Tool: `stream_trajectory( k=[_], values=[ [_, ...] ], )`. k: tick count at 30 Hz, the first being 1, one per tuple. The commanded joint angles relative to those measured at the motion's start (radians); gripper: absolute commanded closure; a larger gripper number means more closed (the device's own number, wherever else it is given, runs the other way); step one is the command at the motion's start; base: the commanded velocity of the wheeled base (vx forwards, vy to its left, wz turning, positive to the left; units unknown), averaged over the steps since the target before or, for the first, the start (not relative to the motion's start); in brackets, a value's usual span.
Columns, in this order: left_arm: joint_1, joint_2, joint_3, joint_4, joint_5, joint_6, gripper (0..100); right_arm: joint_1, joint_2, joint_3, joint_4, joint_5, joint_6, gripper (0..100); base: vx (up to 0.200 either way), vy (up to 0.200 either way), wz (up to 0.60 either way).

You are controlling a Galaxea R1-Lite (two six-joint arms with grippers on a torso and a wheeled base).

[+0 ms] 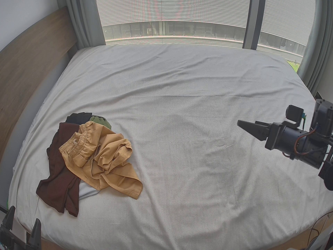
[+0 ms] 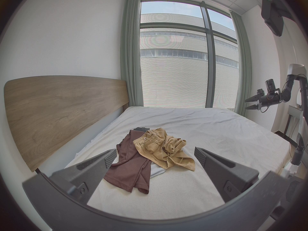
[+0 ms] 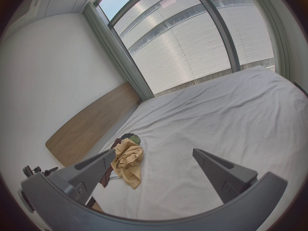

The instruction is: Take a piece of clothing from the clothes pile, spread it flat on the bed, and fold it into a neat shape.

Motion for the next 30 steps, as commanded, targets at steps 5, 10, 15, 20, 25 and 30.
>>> stream_trajectory(
  k=[5, 10, 15, 20, 25, 30],
  values=[
    [0.001, -0.013, 0.018, 0.000, 0.001, 0.000, 0, 0.108, 0.272, -0.092, -0.102, -0.004, 0.080, 0, 0.000, 0.000, 0.00],
    [0.001, -0.013, 0.018, 0.000, 0.001, 0.000, 0, 0.126, 0.381, -0.147, -0.151, -0.005, 0.096, 0, 0.000, 0.000, 0.00],
    [0.001, -0.013, 0.018, 0.000, 0.001, 0.001, 0, 0.168, 0.473, -0.216, -0.145, -0.009, 0.100, 0, 0.000, 0.000, 0.00],
    [0.001, -0.013, 0.018, 0.000, 0.001, 0.000, 0, 0.208, 0.578, -0.270, -0.148, -0.035, 0.101, 0, 0.000, 0.000, 0.00],
    [0.001, -0.013, 0.018, 0.000, 0.001, 0.001, 0, 0.232, 0.645, -0.330, -0.139, -0.038, 0.118, 0, 0.000, 0.000, 0.00],
    [0.001, -0.013, 0.018, 0.000, 0.001, 0.001, 0, 0.255, 0.713, -0.381, -0.123, -0.038, 0.139, 0, 0.000, 0.000, 0.00]
  ],
)
